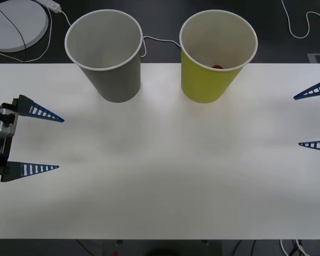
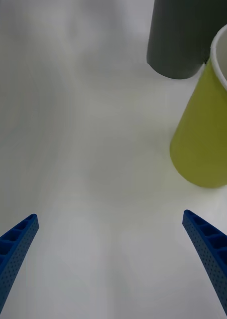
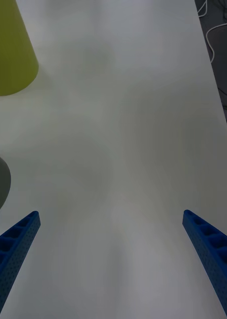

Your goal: Put the can into the green bin and the plastic bottle into the gray bin

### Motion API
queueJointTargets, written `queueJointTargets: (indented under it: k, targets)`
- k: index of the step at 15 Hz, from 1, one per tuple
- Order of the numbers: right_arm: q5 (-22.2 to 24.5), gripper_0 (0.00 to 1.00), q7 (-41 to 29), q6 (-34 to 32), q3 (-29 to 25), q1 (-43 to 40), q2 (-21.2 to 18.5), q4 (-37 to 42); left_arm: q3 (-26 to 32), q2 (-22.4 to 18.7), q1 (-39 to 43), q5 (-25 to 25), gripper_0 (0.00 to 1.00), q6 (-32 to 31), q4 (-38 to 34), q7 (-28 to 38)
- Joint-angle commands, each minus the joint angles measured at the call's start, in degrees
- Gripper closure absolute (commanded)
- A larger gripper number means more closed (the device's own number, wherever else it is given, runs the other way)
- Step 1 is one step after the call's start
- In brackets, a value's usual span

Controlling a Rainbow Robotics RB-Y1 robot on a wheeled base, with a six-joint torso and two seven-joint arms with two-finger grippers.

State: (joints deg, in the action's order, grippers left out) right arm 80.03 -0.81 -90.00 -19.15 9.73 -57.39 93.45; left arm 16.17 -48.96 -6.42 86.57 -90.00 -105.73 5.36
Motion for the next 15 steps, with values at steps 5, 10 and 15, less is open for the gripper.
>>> queueJointTargets:
  k: [5,10,15]
  targets:
    - [4.61,0.00,1.34,0.00,-4.22,-8.59,5.53,7.10,0.00,0.00,0.00,0.00,0.00,0.00,0.00,0.00]
    - [7.16,0.00,2.74,0.00,-4.22,-8.76,8.61,7.45,0.00,0.00,0.00,0.00,0.00,0.00,0.00,0.00]
    - [7.16,0.00,3.27,0.00,-4.31,-8.76,9.31,7.45,0.00,0.00,0.00,0.00,0.00,0.00,0.00,0.00]
